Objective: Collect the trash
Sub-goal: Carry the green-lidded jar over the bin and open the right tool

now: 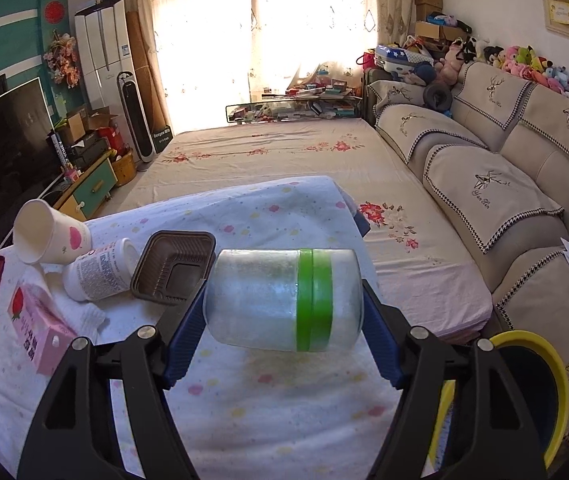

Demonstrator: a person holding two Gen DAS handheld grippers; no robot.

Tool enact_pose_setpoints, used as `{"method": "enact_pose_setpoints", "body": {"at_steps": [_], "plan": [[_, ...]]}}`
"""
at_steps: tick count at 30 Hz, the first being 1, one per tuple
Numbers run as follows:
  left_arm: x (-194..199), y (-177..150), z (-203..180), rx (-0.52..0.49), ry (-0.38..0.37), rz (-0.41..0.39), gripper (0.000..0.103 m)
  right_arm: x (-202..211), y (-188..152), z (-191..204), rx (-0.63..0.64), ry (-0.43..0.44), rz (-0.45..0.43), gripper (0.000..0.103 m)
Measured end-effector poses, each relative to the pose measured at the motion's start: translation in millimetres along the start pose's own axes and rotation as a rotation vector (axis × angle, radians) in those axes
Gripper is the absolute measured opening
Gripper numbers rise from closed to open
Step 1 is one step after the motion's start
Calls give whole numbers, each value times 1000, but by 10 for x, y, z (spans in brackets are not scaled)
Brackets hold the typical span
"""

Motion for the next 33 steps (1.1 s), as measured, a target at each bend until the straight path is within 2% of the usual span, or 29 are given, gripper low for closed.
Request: {"method": "enact_pose_setpoints", "body": {"at_steps": [5,12,16,21,26,33], "plan": [[-14,-9,-30,-12,4,2,84,368,-234,-261,0,15,-24,68],[-21,-18,-63,-31,16,0,84,778,-613,-974,-59,-36,-59,68],[-46,-24,-58,-32,21,4,84,872,-847,-1429,-101,-85,-50,68],[-81,-42,-54,-34,28,14,84,761,-1108,-1818,-135,-127,4,68],[-121,-67,-53,-38,34,23,84,617,-1238,-2001,-163,-130,45,69],[-130,-75,-62,-43,28,26,84,723,-1042,-1871,-174,-100,-3,70]]}}
Point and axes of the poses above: each gripper's, at about its wrist camera, not at the fingertips, and x roughly against the way its jaws point, z to its left, y to its top, the point moved 8 cm from there along -x, roughly the way its jaws point, and after that the axes turned 8 degrees about z, right-handed, at the moved point
